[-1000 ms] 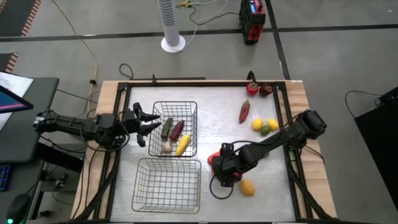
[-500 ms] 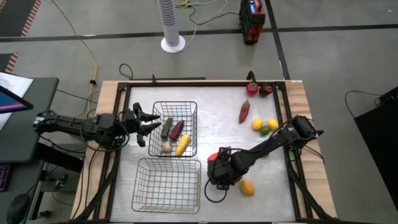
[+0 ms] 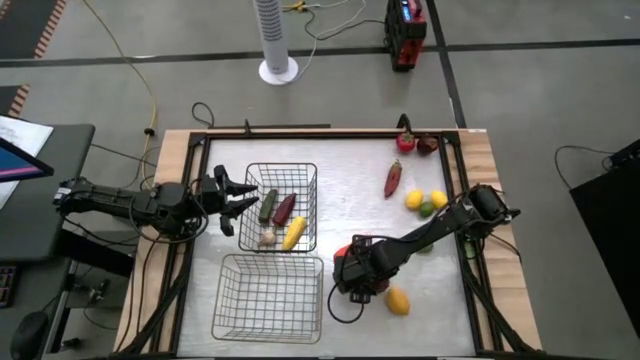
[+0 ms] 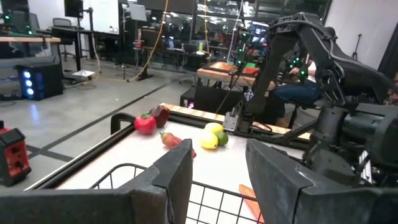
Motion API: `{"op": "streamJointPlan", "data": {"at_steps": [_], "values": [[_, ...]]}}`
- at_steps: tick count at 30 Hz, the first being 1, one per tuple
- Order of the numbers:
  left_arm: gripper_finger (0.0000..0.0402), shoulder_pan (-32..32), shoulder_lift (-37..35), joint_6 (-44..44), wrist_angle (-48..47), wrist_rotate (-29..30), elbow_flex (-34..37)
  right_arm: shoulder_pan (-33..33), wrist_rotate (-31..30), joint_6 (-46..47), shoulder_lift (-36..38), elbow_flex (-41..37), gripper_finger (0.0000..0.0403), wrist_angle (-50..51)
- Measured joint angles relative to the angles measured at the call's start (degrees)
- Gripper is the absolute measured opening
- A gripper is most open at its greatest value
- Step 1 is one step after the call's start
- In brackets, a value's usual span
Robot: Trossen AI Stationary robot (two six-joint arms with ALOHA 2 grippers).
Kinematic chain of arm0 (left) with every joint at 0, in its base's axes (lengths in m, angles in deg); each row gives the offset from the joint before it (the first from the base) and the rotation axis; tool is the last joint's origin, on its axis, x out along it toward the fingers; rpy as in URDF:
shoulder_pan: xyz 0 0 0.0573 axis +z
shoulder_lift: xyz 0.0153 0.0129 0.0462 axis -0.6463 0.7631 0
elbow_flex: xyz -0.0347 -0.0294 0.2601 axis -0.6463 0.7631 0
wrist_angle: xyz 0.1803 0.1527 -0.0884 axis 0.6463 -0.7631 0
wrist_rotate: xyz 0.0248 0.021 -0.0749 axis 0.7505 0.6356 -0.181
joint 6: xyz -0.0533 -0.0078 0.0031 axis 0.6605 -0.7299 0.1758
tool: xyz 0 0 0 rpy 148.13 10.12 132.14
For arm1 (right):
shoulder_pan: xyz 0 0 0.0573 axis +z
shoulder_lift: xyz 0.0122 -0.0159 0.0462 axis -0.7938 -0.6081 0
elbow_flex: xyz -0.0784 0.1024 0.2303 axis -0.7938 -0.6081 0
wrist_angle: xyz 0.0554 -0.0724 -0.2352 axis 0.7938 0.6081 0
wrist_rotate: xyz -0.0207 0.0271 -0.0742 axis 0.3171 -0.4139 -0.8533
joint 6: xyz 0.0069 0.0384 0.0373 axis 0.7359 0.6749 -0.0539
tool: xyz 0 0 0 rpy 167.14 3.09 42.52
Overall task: Sort produce into baskets
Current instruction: Put the orange into the silver wire basket
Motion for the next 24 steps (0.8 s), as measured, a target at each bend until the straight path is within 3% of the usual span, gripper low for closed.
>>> {"op": "streamJointPlan", "data": {"at_steps": [18,24], "values": [[0.0137,-0.01,-0.02,0.02,0.42,-0.12,-0.02,-4.18,-4.24,-7.58,9.92,6.94,0.0335,7.24],[0.0137,-0.01,-0.02,0.0,0.43,-0.13,-0.02,-4.16,-3.02,-11.01,13.02,9.28,0.0335,-0.84]]}}
